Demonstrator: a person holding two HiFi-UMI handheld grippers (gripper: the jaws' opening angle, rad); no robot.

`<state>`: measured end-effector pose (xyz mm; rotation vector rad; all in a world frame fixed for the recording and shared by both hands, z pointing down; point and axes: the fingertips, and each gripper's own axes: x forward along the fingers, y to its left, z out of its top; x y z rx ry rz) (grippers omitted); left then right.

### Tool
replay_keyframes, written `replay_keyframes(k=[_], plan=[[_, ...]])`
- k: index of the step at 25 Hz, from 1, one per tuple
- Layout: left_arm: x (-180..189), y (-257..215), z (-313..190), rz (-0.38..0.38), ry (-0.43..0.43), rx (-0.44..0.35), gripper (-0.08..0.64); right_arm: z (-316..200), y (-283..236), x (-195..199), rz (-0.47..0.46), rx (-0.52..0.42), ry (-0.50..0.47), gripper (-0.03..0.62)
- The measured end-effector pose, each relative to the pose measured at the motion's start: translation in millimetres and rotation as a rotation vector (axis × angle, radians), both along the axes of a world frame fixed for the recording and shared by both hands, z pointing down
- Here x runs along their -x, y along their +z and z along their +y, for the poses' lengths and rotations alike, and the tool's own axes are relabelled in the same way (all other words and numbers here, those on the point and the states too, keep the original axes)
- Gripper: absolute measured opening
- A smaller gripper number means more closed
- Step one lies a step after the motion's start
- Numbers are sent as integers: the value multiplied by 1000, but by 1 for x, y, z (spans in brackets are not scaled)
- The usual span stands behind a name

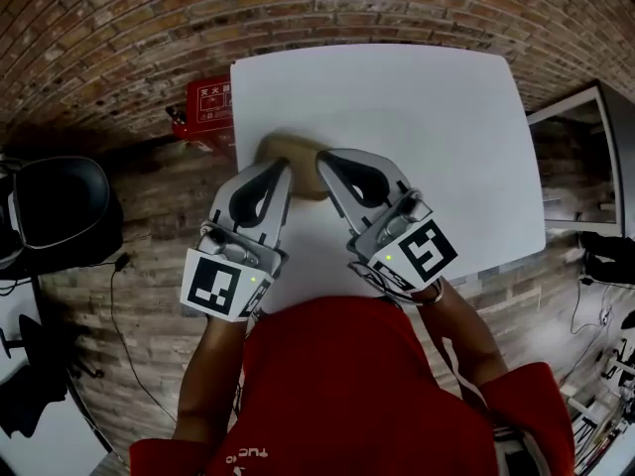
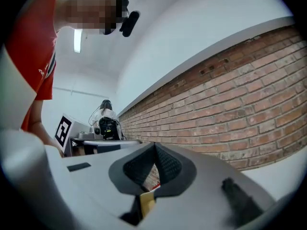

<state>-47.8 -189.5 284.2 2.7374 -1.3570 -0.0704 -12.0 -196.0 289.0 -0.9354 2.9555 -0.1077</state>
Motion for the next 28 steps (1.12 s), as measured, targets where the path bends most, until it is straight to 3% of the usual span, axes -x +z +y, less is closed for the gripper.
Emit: replay_keyframes(k=[10,28], plan=[[-1,7,27,8,9,26,14,34,14,3,48,6,11,31],[-12,8,36,28,29,23,14,41,14,-2,80,-7,14,31]])
